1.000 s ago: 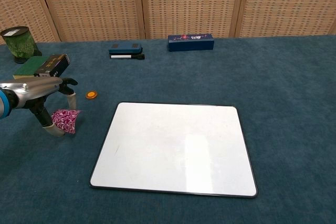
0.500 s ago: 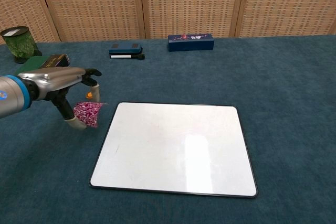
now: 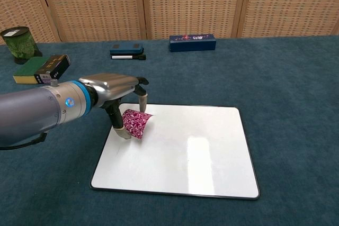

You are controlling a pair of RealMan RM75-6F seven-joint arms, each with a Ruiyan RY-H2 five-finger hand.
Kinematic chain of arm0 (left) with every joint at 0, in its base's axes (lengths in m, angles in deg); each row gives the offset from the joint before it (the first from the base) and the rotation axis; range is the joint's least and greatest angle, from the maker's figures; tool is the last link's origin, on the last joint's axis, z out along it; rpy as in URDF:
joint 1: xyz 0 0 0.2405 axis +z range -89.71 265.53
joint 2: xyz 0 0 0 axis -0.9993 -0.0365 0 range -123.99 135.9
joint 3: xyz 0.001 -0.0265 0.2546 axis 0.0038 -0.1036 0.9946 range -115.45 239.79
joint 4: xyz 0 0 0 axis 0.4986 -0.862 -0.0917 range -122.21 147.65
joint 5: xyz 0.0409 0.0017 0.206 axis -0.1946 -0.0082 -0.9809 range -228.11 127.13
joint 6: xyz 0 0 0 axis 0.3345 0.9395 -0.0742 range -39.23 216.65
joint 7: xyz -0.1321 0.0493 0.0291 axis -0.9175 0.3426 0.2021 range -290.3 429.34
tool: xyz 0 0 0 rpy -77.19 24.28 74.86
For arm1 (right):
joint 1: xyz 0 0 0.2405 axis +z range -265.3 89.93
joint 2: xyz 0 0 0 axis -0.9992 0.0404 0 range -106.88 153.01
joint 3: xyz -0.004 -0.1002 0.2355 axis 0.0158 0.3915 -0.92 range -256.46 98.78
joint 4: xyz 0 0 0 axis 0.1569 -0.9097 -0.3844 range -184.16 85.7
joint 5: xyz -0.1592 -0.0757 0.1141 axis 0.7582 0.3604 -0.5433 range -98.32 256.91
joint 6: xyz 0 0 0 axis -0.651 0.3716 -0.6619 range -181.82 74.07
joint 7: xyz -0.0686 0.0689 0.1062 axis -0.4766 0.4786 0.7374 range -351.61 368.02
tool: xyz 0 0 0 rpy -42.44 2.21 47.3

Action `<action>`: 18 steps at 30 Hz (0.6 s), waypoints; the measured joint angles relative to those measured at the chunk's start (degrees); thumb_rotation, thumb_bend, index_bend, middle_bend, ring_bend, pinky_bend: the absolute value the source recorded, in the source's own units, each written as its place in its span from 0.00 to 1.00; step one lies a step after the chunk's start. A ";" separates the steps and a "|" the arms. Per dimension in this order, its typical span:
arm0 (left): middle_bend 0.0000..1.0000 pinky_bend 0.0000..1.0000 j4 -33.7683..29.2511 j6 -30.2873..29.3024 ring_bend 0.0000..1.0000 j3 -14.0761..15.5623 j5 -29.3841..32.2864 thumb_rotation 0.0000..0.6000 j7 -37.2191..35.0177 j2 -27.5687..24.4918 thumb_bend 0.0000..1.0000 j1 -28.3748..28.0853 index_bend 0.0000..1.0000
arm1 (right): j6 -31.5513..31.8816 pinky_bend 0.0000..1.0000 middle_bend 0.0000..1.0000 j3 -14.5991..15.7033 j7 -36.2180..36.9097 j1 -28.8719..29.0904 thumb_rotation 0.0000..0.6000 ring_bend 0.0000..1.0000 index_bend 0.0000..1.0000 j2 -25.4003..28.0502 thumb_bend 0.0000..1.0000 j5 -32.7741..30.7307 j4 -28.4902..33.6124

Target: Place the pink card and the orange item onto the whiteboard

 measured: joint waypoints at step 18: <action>0.00 0.00 -4.89 -0.60 0.00 0.95 -0.27 1.00 -2.40 -4.41 0.00 -0.14 0.17 | -0.06 0.00 0.00 0.03 -0.62 0.01 1.00 0.00 0.00 0.10 0.00 -0.24 0.38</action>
